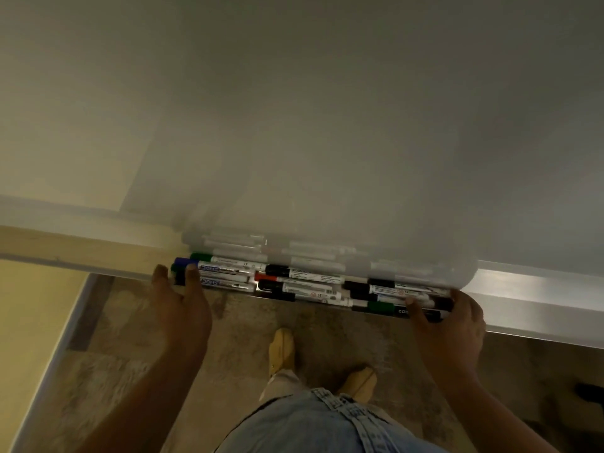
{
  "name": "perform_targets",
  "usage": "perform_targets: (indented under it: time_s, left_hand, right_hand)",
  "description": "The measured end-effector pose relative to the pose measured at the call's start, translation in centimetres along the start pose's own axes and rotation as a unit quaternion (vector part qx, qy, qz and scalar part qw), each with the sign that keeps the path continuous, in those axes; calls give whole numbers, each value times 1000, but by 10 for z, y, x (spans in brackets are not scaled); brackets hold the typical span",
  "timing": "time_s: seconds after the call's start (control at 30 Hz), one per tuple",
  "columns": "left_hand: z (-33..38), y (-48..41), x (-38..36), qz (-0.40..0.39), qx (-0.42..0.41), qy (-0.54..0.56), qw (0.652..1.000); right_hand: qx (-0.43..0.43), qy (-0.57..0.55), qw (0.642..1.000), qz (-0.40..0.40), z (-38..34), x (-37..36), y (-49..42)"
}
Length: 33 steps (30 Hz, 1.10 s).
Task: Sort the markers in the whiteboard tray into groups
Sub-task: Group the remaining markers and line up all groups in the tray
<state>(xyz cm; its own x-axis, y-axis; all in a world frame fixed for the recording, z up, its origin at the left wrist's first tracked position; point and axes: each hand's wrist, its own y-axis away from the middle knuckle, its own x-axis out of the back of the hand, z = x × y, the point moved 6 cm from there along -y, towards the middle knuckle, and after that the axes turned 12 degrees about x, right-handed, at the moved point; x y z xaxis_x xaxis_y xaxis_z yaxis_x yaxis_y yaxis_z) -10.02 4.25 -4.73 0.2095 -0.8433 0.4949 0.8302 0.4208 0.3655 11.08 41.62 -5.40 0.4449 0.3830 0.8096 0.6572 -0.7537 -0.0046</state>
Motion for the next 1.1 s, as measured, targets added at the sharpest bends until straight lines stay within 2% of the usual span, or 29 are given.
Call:
perform_targets:
  time_s: [0.1,0.3,0.4,0.5,0.63,0.77,0.93,1.1]
  left_hand:
    - [5,-1,-9,-33,-47,-14,998]
    - [-5,4,-22,-70,-27,-26,997]
    - [-3,17,-22,-49,-142,-96,984]
    - [0,46,-38,-108,-264,-189,939]
    - [-13,87,-65,-174,-449,-352,802]
    - [-28,98,-80,-198,-523,-412,720]
    - [-25,102,-98,-213,-551,-444,674]
    - [-21,110,-109,-223,-541,-455,672]
  right_hand:
    - [-11,-1,1000,2,0,-1,2]
    - [-11,5,1000,3,3,1,-1]
    - [-2,-14,1000,11,6,4,-2]
    - [-7,-23,1000,20,11,5,-3]
    - [-5,-17,1000,14,11,2,-1]
    - [-2,-3,1000,10,10,0,2]
    - [0,8,1000,2,8,-1,4]
    - [-6,7,1000,-8,9,-2,5]
